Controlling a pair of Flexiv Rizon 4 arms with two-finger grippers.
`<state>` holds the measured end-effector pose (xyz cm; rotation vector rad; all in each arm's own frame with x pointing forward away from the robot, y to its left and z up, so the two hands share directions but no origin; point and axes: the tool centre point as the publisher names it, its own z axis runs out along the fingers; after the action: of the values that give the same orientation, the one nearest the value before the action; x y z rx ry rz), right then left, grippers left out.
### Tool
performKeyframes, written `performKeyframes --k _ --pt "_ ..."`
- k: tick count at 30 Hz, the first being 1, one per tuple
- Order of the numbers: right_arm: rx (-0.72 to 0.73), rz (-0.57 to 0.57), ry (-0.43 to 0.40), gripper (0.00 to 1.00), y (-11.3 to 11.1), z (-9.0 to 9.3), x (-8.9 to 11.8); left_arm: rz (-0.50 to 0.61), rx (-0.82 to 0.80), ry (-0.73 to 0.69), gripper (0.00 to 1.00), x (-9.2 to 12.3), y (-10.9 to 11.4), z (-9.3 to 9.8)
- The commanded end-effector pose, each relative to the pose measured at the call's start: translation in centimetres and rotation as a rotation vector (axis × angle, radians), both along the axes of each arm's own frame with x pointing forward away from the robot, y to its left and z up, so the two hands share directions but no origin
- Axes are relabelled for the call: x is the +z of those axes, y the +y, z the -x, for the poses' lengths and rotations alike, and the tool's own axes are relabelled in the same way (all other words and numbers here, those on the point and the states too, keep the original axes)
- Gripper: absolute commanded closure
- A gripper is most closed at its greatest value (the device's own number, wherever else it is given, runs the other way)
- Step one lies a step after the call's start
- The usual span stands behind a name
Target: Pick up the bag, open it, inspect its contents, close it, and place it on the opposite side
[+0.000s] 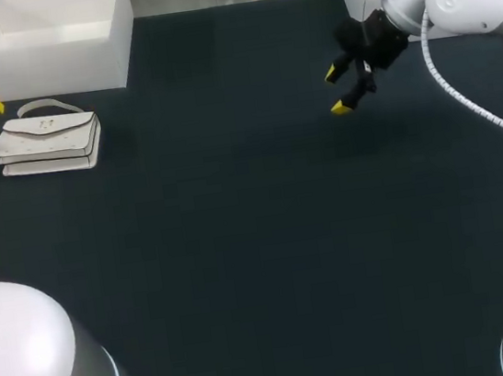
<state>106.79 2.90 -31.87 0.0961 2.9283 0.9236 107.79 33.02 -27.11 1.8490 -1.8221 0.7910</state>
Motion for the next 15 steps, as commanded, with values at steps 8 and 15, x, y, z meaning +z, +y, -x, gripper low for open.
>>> performKeyframes --k 8,15 --pt "0.022 -0.011 0.022 0.0 0.2 -0.6 -0.3 0.195 -0.034 0.048 0.0 -1.2 1.5 -1.2" --pt "0.022 -0.011 0.022 0.0 0.2 -0.6 -0.3 0.203 0.01 0.038 0.0 -1.9 2.7 -1.2"
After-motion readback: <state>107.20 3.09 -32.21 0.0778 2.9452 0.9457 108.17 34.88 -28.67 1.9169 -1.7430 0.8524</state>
